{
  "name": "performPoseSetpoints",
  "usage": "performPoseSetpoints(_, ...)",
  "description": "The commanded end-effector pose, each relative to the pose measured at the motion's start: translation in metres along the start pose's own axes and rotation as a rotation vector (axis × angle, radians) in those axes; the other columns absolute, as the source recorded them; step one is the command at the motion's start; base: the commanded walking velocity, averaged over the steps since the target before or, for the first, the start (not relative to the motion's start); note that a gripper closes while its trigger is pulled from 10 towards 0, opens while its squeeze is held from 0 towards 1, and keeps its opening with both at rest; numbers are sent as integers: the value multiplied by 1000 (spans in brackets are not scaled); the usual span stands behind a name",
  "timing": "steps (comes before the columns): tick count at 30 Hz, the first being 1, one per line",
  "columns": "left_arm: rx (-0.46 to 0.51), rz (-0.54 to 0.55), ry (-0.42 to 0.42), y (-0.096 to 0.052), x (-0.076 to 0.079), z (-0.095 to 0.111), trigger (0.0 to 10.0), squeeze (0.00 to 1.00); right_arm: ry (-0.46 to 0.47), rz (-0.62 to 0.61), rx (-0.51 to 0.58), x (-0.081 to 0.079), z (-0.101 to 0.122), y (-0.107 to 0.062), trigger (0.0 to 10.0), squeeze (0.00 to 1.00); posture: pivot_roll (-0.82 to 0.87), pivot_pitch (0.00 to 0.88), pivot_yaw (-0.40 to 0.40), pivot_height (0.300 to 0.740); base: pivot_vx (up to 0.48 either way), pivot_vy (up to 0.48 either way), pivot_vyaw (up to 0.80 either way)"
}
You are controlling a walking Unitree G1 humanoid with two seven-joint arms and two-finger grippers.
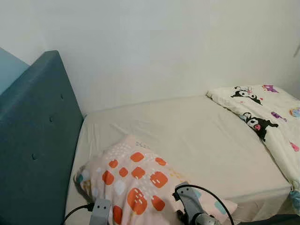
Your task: Clean up the room
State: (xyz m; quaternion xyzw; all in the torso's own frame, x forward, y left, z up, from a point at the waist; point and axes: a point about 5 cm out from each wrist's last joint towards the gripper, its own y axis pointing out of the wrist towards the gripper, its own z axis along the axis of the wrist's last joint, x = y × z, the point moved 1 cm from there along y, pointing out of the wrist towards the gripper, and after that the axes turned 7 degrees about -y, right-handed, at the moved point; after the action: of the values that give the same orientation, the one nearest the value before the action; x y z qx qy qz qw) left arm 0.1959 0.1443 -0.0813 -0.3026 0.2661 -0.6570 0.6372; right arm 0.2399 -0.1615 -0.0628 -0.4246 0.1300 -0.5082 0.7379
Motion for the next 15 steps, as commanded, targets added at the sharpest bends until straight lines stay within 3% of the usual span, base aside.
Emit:
performPoseSetpoints(1, -2, 6, 5, 0, -2, -2, 10000, 0, -20, 16, -3, -5, -2, 0, 10000, 0, -108, 0, 2, 740, 0, 0, 0)
performPoseSetpoints(15, -3, 18, -7, -1, -5, -4, 10000, 0, -52, 16, 7, -7, -2, 0, 10000, 0, -111, 0, 7, 740, 0, 0, 0)
